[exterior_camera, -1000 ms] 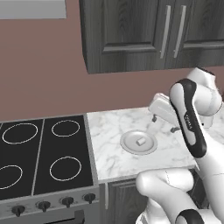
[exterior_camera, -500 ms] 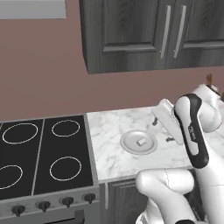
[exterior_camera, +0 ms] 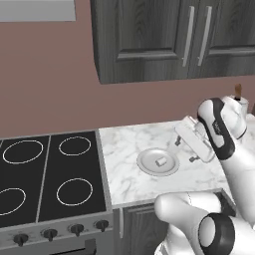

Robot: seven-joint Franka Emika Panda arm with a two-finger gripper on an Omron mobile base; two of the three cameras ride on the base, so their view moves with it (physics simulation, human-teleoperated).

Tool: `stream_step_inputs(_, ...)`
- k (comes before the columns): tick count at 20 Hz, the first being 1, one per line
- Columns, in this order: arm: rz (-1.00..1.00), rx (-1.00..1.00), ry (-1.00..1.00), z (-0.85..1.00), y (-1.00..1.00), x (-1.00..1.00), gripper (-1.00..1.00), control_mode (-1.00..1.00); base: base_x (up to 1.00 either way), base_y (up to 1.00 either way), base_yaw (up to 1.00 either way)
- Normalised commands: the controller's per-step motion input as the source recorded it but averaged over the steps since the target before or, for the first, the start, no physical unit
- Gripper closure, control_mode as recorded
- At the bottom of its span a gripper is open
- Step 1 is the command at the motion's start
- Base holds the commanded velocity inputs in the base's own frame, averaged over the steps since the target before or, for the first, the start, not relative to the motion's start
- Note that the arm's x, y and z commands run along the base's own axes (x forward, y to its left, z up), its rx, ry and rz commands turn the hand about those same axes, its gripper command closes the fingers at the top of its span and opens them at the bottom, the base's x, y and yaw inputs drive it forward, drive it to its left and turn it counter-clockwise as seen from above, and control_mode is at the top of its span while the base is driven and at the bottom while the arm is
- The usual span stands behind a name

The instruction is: Pick up the marshmallow and place it in the cup of hot chocolate on the dining counter.

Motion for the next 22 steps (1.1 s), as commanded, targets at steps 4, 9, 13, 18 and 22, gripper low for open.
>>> stream_step_inputs(4,0.05,0.07,0.03,-0.25,-0.11,0.23,-1.00,-1.00,0.00,0.00,0.00)
stream_step_inputs(9,0.00,0.05,0.11,-0.41,-0.02,0.38,-1.00,-1.00,0.00,0.00,0.00)
stream_step_inputs(13,0.00,0.06,0.13,-0.35,-0.03,0.31,-1.00,-1.00,0.00,0.00,0.00)
stream_step_inputs(18,0.00,0.07,0.09,-0.23,0.00,0.27,-1.00,-1.00,0.00,0.00,0.00)
stream_step_inputs(22,0.00,0.09,0.02,-0.25,-0.03,0.16,-1.00,-1.00,0.00,0.00,0.00)
